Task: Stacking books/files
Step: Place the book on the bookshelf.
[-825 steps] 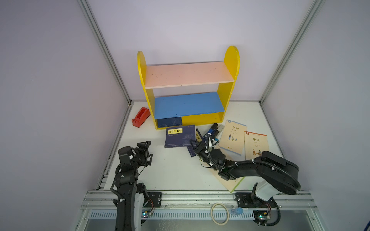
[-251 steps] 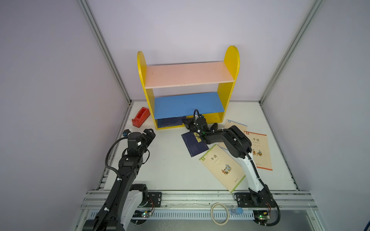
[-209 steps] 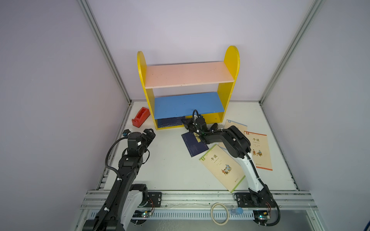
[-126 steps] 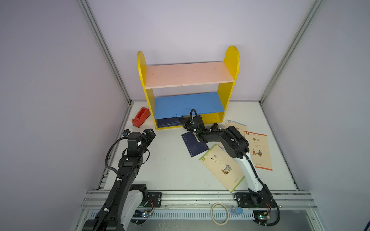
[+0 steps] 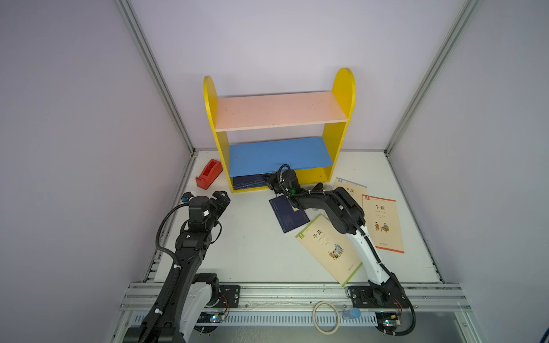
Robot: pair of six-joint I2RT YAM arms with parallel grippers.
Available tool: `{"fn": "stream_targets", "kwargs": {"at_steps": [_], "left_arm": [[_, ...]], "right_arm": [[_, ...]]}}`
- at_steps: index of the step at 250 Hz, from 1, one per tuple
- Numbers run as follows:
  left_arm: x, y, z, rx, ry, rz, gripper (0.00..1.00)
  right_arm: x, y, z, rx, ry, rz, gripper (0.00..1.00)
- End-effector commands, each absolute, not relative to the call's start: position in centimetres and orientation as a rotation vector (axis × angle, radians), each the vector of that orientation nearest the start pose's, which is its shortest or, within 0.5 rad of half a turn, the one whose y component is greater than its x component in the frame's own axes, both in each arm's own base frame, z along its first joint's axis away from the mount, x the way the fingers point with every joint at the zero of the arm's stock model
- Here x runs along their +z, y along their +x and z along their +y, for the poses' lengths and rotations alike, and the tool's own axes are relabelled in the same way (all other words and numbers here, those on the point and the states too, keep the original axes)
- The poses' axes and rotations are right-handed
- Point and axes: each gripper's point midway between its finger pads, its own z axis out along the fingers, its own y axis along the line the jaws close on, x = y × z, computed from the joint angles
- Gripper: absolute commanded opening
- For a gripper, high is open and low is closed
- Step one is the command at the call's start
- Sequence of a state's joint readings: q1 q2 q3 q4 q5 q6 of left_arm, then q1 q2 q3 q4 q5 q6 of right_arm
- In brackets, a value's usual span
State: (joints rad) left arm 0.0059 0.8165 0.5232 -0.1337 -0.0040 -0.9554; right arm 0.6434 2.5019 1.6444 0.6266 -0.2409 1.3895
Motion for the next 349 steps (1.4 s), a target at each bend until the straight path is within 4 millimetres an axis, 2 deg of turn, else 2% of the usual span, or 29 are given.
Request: {"fn": "stream_targets", "kwargs": {"at_steps": [1,76,105,125,192,232,267,312,349], "left_arm": [[19.2,31.4,0.2,-0.607,-0.948,1.821,0.95],[19.1,31.5,0.2,-0.616,-0.952,1.821,0.95],[19.2,31.5,0.2,-0.62,-0.953,1.819,0.95],[19.1,31.5,0.2,-0.623,-0.954,1.821,0.95],[19.1,31.5,0.2,-0.636,-0.96,1.821,0.96],[19.0,31.5,0.2,-0.638,-0.961,1.82,0.95],[18.9,31.5,0.2,-0.639,-0.964,1.823,0.96],[18.9,31.6,0.3,-0.64,-0.965,1.822,0.96],[18.7,31.7,0.2,-0.643,-0.969,1.829,0.96]], "right_arm": [[7.0,51.1,44.1,1.581,0.545,2.076,0.0],[6.7,51.1,44.1,1.572,0.544,2.091,0.0],[6.7,51.1,43.8,1.54,0.543,2.102,0.22],[7.1,51.1,43.3,1.506,0.542,2.101,0.32],[7.1,50.6,41.2,1.381,0.583,2.116,0.44],[6.8,50.3,40.0,1.298,0.61,2.131,0.45],[6.7,50.0,39.8,1.297,0.625,2.126,0.43],[7.3,48.7,39.3,1.295,0.639,2.089,0.41],[7.7,47.3,40.2,1.333,0.623,2.083,0.33]]}}
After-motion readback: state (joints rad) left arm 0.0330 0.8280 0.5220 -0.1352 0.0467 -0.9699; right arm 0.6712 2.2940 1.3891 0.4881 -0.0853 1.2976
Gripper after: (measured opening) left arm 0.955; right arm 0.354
